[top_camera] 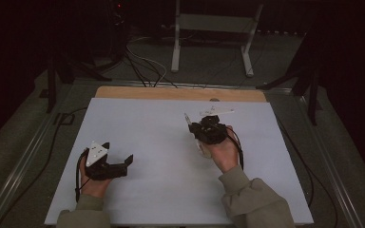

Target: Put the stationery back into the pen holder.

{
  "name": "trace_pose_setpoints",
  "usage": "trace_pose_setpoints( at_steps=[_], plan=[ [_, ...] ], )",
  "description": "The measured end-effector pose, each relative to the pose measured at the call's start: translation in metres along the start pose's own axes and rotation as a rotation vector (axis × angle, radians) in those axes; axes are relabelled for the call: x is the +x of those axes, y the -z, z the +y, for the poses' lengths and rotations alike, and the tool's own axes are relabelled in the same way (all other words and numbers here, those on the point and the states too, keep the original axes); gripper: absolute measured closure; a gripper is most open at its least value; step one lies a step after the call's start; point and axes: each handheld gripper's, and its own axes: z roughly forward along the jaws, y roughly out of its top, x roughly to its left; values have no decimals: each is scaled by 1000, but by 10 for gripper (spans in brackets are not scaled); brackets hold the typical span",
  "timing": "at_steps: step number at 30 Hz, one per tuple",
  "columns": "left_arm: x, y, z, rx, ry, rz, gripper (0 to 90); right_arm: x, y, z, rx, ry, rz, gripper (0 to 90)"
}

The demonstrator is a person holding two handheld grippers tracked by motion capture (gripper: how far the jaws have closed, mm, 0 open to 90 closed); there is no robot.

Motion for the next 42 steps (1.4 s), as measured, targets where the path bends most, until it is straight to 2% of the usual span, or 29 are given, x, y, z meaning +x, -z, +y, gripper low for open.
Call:
trace_pose_setpoints(
  at_steps=[24,42],
  plan=[
    [0,0,0,0,0,-1,5,-19,9,17,-104,-47,-21,809],
    [0,0,0,0,1,-1,6,-33,13,20,-144,-60,-37,808]
  ],
)
